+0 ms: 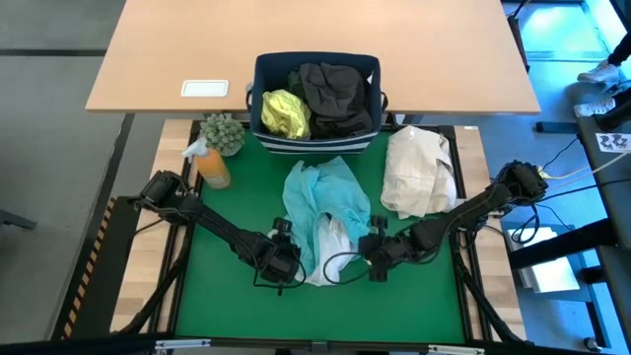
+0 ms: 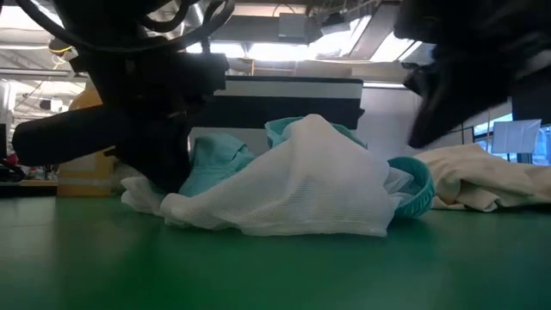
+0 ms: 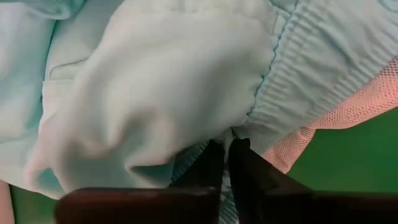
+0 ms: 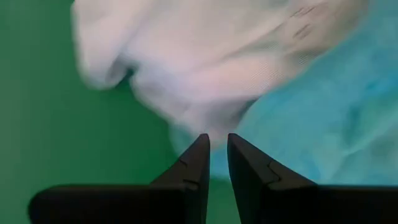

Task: Fold laundry
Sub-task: Fold the blue shorts

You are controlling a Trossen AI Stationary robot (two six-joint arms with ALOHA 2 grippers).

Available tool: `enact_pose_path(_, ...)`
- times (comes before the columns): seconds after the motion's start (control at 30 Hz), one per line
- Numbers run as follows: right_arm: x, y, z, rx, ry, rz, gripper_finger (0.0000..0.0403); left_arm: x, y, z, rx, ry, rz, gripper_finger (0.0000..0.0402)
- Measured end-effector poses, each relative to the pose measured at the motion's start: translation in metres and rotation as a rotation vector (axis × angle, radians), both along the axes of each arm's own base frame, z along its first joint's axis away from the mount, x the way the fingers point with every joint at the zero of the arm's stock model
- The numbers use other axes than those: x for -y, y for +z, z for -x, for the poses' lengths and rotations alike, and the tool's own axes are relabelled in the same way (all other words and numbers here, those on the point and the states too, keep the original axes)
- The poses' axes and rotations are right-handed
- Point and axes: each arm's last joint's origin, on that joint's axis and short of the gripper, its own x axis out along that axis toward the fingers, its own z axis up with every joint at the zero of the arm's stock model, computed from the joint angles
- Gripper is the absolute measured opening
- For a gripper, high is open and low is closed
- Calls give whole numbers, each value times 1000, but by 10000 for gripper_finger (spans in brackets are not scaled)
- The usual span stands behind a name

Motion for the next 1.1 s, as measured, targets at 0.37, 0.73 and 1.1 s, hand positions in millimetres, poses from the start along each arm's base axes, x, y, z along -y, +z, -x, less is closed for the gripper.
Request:
enact_pose_path(0.37, -13, 1, 11, 140, -103, 195, 58, -1, 5, 1, 25, 17, -15, 3)
enact_pose_path(0.73, -19, -21, 0, 113, -72, 233, 152, -5, 41, 8, 142, 31, -23, 1)
enact_pose_path(1.1, 2, -35, -10, 89, -239, 307, 221, -6, 49, 9, 179, 40, -40, 0)
